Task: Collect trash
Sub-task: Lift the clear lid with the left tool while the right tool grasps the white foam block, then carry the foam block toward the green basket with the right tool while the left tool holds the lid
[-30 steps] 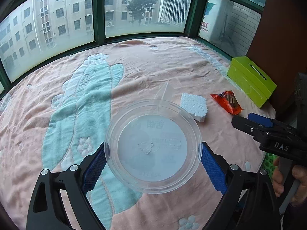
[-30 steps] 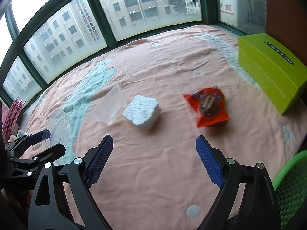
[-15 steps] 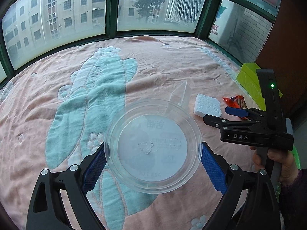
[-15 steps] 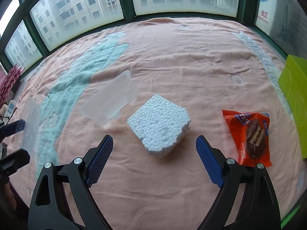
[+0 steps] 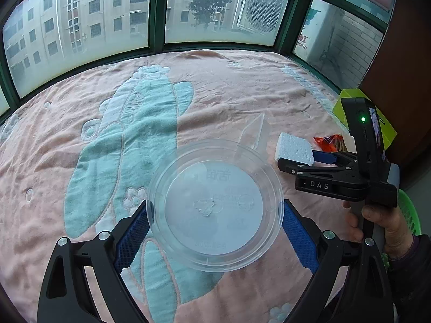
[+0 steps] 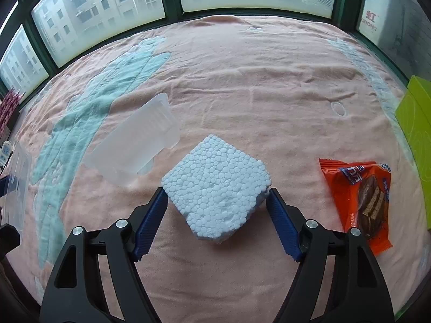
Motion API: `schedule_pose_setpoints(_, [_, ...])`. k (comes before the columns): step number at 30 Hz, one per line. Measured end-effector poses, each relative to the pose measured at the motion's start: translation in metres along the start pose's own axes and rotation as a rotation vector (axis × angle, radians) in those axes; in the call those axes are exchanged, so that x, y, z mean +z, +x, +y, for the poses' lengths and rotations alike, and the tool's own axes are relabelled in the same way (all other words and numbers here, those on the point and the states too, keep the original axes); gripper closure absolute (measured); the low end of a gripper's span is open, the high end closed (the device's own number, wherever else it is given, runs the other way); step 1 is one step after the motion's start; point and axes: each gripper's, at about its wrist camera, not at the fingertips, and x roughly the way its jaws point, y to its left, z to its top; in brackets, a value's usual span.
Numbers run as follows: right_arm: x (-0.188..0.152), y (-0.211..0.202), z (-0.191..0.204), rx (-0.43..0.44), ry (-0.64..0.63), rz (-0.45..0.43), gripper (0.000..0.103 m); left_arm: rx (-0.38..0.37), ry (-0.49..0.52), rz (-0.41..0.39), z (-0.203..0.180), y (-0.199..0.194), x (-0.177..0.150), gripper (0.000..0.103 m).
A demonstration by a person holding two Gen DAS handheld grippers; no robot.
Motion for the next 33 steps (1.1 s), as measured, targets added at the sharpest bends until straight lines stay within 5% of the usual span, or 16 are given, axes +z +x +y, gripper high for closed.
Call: schedule_pose_setpoints(33, [-0.118, -0.194, -0.038, -0.142, 0.264, -0.208, 0.028, -0.077, 0.137, -0.118, -0.104, -0.05, 0.0, 0.013])
